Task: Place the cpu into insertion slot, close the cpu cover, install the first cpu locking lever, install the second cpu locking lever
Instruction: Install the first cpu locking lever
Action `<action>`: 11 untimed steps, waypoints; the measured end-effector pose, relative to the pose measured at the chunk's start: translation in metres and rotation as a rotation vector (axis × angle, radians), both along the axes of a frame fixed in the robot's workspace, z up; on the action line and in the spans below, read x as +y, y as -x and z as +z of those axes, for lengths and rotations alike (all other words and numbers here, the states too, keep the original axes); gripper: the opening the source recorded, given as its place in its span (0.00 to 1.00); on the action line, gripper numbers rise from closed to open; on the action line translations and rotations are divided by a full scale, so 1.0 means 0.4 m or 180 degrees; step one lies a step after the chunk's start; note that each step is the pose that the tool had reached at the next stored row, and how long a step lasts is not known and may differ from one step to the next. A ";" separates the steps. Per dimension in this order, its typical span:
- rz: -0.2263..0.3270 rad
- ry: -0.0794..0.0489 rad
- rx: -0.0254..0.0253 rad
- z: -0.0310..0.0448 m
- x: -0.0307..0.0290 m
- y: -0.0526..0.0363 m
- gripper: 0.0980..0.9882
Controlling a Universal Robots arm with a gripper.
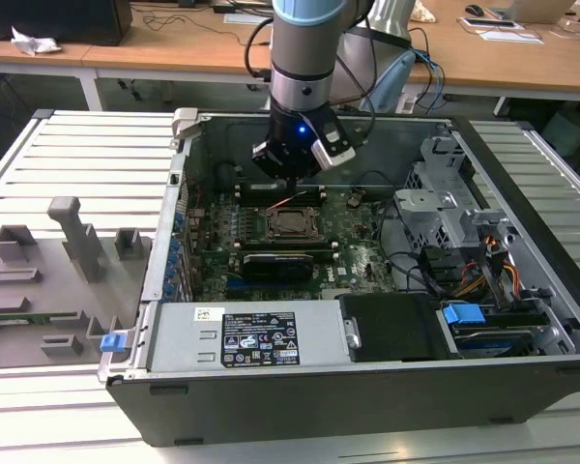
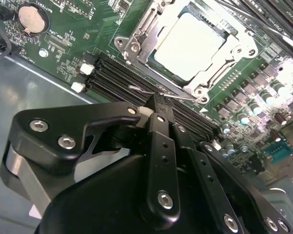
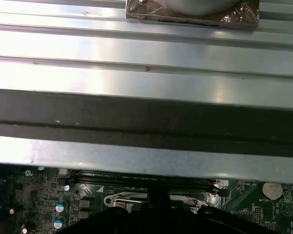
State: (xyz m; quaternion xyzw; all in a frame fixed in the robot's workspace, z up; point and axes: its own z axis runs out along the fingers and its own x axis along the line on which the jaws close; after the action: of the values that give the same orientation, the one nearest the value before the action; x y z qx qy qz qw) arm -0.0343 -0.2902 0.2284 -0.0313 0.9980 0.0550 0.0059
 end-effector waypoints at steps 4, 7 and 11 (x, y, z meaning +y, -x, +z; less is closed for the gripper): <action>0.0002 0.0002 0.0000 -0.006 0.003 -0.005 0.01; 0.0008 0.0007 0.0000 -0.013 0.008 -0.013 0.01; 0.0014 0.0010 0.0000 -0.021 0.009 -0.029 0.01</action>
State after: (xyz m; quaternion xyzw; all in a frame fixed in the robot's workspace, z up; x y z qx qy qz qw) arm -0.0226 -0.2866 0.2202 -0.0335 0.9980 0.0534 0.0057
